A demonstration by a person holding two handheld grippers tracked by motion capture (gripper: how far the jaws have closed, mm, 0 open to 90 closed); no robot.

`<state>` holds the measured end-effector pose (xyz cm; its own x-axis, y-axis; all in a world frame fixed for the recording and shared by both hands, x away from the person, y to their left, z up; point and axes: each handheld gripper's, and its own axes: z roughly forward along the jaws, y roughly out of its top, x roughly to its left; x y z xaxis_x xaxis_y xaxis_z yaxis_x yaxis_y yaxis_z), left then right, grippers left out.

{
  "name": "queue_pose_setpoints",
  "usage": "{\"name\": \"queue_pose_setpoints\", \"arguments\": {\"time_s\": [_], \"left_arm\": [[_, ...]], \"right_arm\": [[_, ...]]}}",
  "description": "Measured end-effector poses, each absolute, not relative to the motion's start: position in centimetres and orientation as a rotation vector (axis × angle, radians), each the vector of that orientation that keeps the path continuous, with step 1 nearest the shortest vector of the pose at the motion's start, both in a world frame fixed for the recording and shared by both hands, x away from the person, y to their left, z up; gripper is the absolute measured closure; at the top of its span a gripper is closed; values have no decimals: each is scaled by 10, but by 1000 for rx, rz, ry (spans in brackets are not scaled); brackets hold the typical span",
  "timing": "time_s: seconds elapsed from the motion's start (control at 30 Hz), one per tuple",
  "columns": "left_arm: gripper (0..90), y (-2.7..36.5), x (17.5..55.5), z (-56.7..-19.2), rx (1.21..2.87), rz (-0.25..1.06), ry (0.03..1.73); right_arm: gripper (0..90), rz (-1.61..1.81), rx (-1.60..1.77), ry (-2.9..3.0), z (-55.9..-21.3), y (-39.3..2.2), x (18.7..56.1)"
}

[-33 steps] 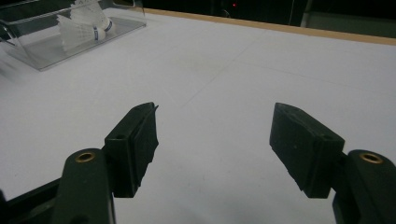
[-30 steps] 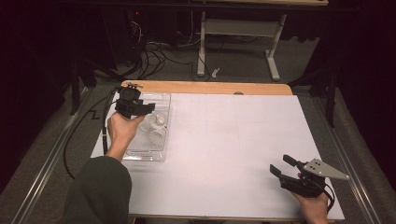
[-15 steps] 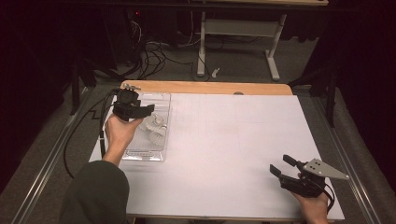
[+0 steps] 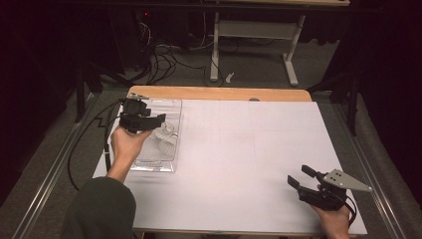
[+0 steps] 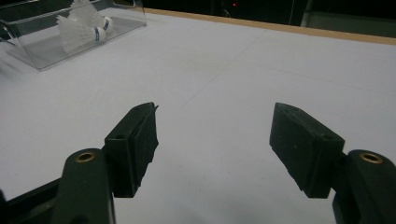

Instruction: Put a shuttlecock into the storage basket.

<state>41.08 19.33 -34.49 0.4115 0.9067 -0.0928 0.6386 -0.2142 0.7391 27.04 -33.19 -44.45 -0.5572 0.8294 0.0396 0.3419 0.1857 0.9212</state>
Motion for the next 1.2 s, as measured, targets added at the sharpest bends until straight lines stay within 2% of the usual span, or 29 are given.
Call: {"name": "queue_pose_setpoints", "arguments": {"time_s": [1.2], "left_arm": [[412, 186, 376, -340, 1900, 475, 1194]], "right_arm": [[328, 1354, 1098, 1990, -444, -332, 270]]}}
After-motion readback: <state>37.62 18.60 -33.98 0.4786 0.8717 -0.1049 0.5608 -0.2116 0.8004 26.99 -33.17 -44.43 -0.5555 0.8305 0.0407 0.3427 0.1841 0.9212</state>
